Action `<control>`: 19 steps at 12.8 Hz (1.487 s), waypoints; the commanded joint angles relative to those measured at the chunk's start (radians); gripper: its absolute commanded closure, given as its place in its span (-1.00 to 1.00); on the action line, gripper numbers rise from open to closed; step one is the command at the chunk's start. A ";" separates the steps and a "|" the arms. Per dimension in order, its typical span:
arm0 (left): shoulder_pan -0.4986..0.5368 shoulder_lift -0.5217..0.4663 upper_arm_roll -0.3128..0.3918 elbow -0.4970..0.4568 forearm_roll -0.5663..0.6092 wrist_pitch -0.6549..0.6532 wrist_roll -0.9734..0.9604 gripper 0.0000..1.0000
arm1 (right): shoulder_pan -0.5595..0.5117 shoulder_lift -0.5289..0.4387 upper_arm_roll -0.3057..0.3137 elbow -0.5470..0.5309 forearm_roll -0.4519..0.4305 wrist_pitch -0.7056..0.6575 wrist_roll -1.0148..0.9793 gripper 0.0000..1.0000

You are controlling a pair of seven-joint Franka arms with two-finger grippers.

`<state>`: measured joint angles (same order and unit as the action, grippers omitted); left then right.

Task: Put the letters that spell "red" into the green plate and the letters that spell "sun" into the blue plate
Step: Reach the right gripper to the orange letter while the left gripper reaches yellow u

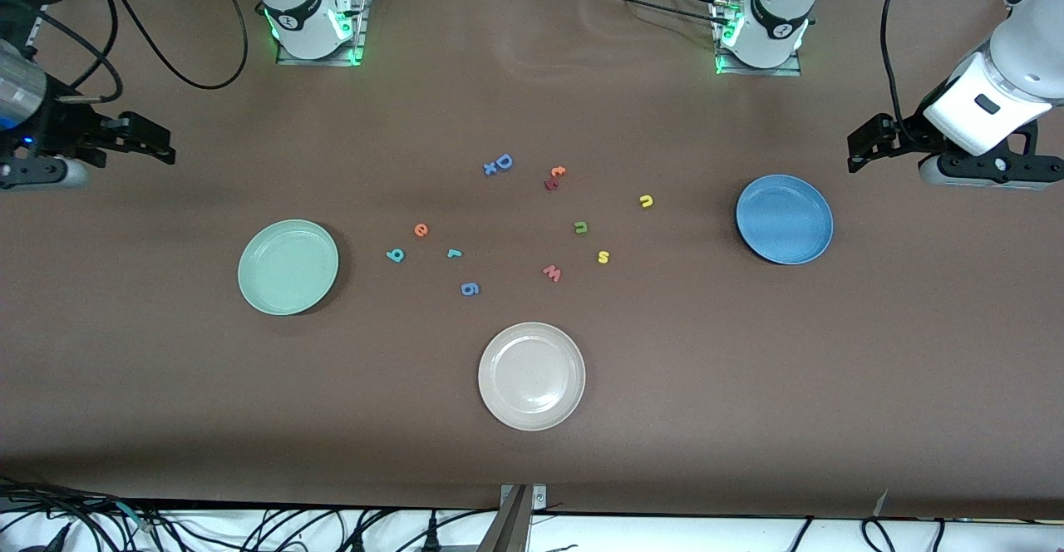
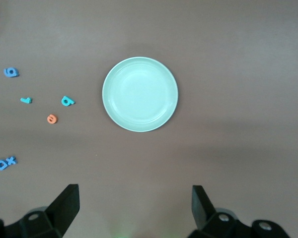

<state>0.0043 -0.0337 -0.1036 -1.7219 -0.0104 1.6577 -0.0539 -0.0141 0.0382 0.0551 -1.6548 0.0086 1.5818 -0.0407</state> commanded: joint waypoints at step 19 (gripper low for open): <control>-0.185 0.245 -0.079 -0.321 -0.042 0.523 0.741 -0.99 | 0.460 0.377 0.003 -0.361 -0.002 0.808 0.968 -0.98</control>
<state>-0.1673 0.1929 -0.1902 -2.0384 -0.0574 2.1423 0.5906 0.4060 0.4020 0.0648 -1.9716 0.0088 2.3071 0.8071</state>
